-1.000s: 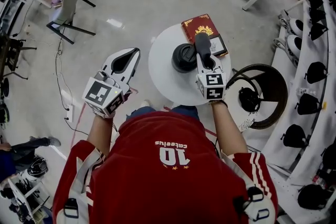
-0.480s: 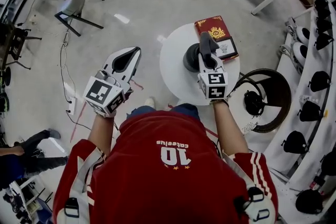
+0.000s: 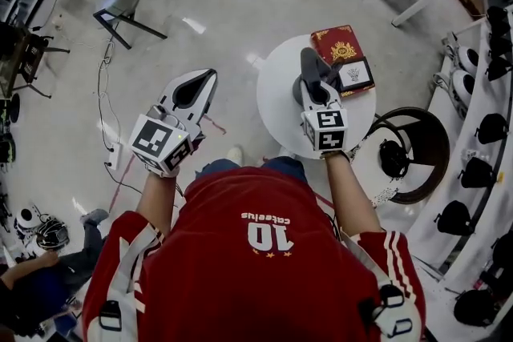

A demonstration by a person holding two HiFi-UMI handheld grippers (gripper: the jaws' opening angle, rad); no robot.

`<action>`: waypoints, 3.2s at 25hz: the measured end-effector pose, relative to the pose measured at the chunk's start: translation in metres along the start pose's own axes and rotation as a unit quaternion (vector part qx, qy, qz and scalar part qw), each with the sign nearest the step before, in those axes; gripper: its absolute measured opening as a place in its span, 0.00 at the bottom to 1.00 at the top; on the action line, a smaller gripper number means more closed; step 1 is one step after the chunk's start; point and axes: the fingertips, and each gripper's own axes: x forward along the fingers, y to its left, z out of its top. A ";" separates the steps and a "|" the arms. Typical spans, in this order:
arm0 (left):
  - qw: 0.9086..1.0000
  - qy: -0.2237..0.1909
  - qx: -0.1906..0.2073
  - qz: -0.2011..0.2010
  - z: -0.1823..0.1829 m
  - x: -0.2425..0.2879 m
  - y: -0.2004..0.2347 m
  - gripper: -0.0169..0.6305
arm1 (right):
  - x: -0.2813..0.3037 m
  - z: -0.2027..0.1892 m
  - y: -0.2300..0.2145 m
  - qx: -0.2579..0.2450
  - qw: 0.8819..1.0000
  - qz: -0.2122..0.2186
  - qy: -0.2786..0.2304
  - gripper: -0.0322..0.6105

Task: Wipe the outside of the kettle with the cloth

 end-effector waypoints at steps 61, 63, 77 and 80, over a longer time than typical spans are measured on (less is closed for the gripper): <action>0.994 0.022 -0.006 -0.107 -0.003 0.145 -0.085 0.03 | -0.058 -0.053 -0.115 0.075 0.996 -0.044 0.010 0.12; 0.993 0.019 -0.004 -0.119 -0.002 0.145 -0.083 0.04 | -0.058 -0.057 -0.111 0.083 0.995 -0.054 0.016 0.12; 0.983 0.015 -0.012 -0.183 0.003 0.121 -0.064 0.03 | -0.064 -0.082 -0.065 0.111 0.986 -0.106 0.060 0.12; 0.981 0.014 -0.013 -0.193 0.000 0.115 -0.057 0.04 | -0.064 -0.087 -0.051 0.118 0.984 -0.114 0.066 0.12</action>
